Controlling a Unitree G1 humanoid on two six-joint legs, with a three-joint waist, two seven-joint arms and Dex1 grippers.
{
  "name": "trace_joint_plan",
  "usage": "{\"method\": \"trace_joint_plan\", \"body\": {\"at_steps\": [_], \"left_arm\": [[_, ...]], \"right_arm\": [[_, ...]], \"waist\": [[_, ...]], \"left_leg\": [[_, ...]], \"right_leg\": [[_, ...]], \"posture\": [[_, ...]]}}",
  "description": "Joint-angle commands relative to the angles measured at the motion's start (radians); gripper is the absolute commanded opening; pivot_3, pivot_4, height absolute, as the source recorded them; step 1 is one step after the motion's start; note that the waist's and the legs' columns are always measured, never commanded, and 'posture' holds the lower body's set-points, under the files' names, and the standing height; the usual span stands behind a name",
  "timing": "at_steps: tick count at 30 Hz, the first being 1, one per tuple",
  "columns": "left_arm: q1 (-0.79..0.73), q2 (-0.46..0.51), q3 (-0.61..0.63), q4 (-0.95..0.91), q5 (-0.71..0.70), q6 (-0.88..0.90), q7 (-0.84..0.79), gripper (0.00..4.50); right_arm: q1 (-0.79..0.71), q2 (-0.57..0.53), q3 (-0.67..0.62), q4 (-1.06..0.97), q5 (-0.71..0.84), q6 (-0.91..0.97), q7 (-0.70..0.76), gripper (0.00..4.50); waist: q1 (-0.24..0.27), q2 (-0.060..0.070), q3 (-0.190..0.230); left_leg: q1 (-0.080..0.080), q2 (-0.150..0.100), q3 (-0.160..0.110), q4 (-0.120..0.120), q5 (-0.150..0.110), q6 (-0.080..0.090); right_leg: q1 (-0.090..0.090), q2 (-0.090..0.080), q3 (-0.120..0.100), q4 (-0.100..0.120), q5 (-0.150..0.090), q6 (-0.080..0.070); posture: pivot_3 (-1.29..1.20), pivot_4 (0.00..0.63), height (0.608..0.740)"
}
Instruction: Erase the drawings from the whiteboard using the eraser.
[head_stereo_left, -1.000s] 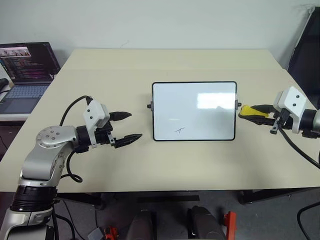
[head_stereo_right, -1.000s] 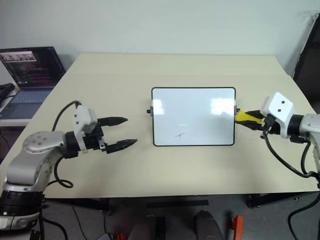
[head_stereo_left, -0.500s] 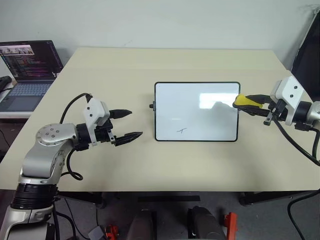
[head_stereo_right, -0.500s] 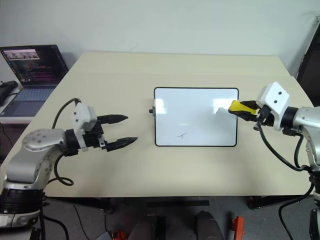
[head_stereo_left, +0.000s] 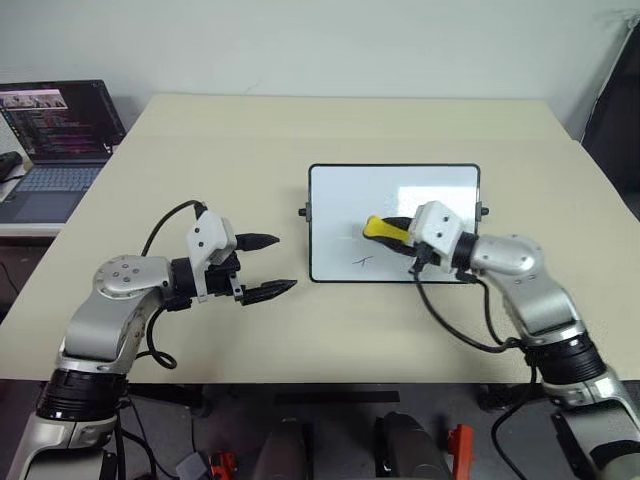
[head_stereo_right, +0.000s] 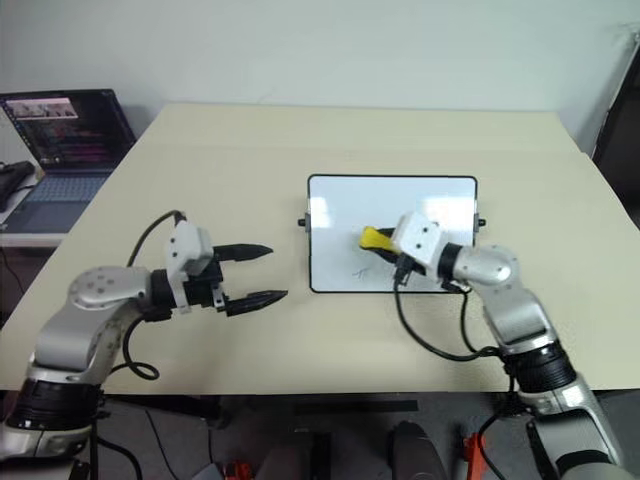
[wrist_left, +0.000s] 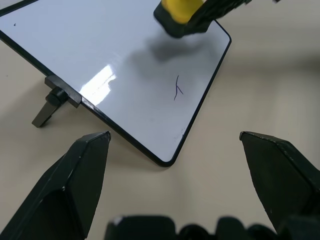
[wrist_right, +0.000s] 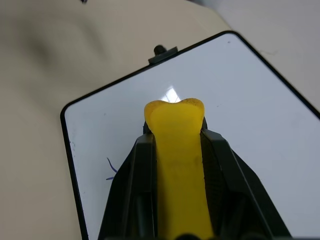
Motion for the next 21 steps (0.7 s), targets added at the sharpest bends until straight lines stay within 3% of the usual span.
{"method": "trace_joint_plan", "body": {"at_steps": [1,15,21], "left_arm": [[-0.004,0.008,0.014,-0.027,-0.001,-0.023,-0.01,4.5],[-0.01,0.069,0.051,-0.046,-0.04,0.015,-0.058,4.5],[-0.083,-0.01,0.026,-0.009,-0.03,0.009,0.0,4.5]], "right_arm": [[-0.009,0.009,0.02,0.037,-0.064,-0.049,-0.041,0.85],[-0.063,-0.016,-0.015,0.096,-0.089,-0.054,-0.017,0.85],[-0.045,-0.032,-0.035,0.065,-0.032,-0.037,0.049,0.85]], "waist": [[0.001,0.0,0.0],[0.0,0.0,0.0],[0.003,0.0,0.0]], "left_leg": [[0.0,0.0,0.0,0.0,0.0,0.0],[0.0,0.0,0.0,0.0,0.0,0.0],[0.0,0.0,0.0,0.0,0.0,0.0]], "right_leg": [[0.0,0.0,0.0,0.0,0.0,0.0],[0.0,0.0,0.0,0.0,0.0,0.0],[0.0,0.0,0.0,0.0,0.0,0.0]], "posture": [[0.0,0.15,0.74],[0.0,0.15,0.74],[0.0,0.15,0.74]]}}
